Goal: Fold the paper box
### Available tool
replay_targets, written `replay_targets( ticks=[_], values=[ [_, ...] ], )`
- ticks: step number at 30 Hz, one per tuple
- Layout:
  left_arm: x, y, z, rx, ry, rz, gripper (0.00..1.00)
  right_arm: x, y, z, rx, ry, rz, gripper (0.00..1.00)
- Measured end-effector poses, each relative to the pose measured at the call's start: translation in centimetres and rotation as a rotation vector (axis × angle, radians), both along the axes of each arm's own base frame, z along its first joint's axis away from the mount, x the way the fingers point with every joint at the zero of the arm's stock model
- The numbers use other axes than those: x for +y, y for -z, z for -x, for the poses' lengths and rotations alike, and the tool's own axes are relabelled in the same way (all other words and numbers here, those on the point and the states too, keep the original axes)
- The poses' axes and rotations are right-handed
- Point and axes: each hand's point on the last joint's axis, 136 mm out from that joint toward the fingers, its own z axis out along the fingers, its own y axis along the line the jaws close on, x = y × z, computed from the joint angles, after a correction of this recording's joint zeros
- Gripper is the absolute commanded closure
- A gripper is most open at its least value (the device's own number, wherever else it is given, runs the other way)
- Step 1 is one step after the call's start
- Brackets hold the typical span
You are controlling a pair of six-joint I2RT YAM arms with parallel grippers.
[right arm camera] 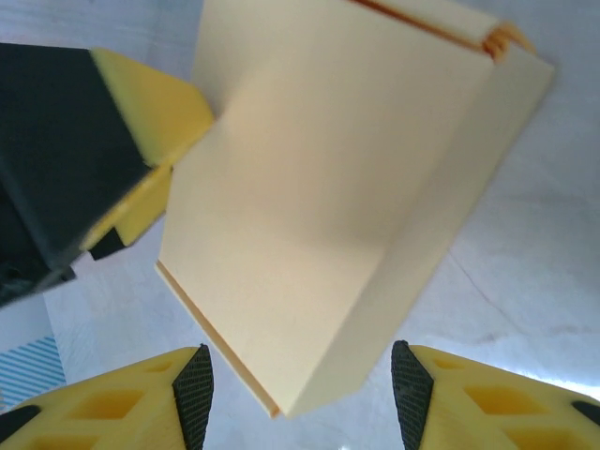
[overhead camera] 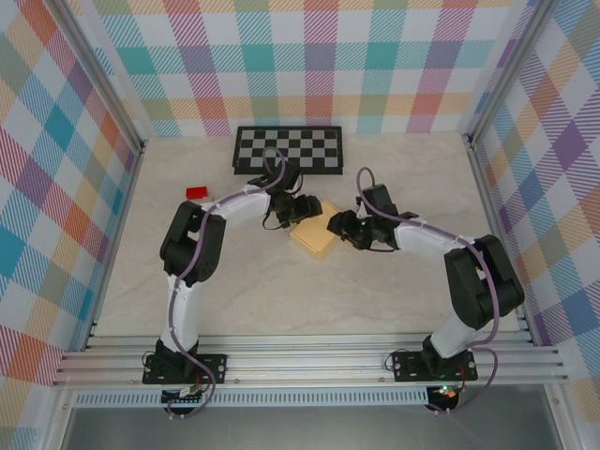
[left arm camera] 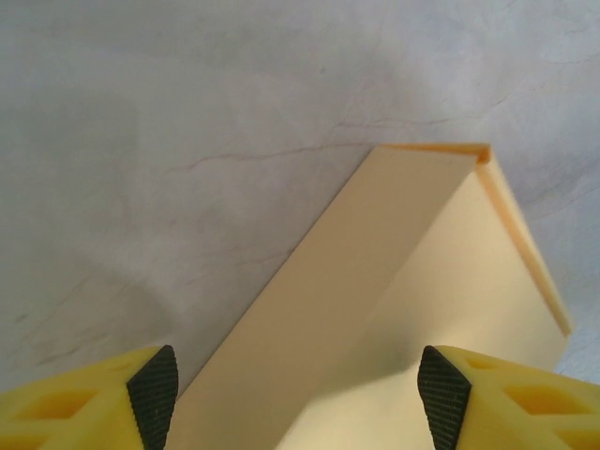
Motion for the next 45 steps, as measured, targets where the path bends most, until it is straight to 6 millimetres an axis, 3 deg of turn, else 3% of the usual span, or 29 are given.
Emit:
replay_targets(
  ticks=[4,7,12,18,30,45],
  values=[
    [3.0,-1.7,0.4,-0.012,-0.039,0.000,0.25,-0.2,0.3,2.3,0.037,-0.017,-0.004,0.43],
    [4.0,-2.9,0.7,-0.033,-0.045,0.029,0.26,0.7,0.9,4.1,0.072,-0.042,-0.010,0.43],
    [2.3,-2.4,1.4,-0.027,0.000,0.072,0.27,3.2,1.1,5.5,0.090,-0.066,-0.050,0.42],
    [0.5,-0.9,2.7,0.008,0.030,0.076,0.28,5.0,1.8,5.1,0.097,-0.049,-0.087,0.42],
    [0.7,1.2,3.4,0.034,-0.027,0.084,0.30,5.6,4.0,3.5,0.058,-0.018,-0.103,0.42],
    [0.7,1.0,3.1,-0.100,-0.223,0.090,0.33,6.0,4.1,2.4,0.100,0.071,-0.173,0.42]
  ],
)
